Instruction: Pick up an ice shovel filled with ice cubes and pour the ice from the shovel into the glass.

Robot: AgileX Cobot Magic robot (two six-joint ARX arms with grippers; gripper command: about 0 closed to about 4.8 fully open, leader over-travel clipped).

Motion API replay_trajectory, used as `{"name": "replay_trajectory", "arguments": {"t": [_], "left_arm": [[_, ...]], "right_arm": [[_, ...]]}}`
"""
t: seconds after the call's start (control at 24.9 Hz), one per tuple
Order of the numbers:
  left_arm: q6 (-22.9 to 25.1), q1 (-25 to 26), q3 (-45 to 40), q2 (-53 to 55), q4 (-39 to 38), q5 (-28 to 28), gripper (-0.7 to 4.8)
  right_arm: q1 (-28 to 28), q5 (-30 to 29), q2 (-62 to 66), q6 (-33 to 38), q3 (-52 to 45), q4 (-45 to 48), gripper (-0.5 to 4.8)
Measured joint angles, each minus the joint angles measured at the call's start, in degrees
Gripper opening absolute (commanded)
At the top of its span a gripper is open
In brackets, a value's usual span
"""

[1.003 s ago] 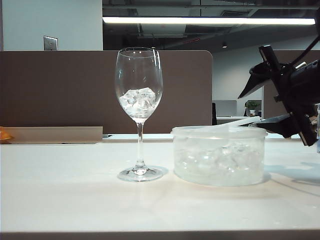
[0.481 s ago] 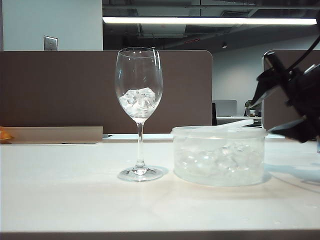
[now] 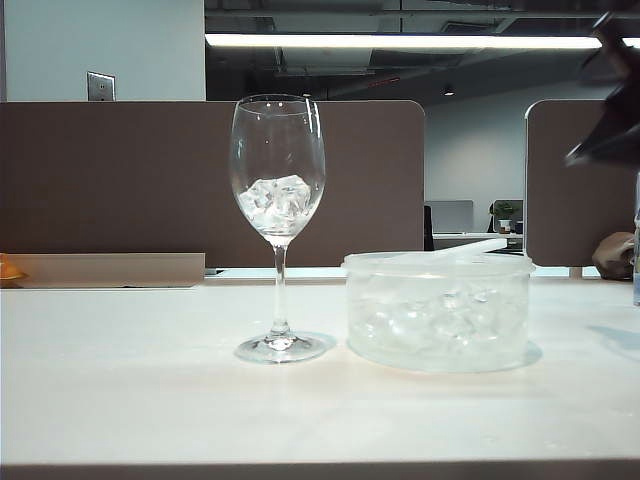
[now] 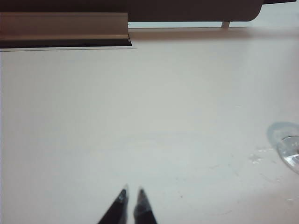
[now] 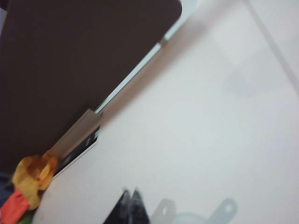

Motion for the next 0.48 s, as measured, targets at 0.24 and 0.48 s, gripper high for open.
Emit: {"name": "replay_trajectory", "arguments": {"t": [0.24,0.48], "left_arm": [[0.00,0.00,0.00,0.02,0.00,0.00,0.29],[0.00,0.00,0.00,0.00,0.02,0.02,0.29]], "right_arm": [[-2.84,0.20,-16.76,-14.27,0.00,-14.99,-0.06],[-2.32,0.17,-34.86,-21.40,0.00,-22.67,-0.05]]}}
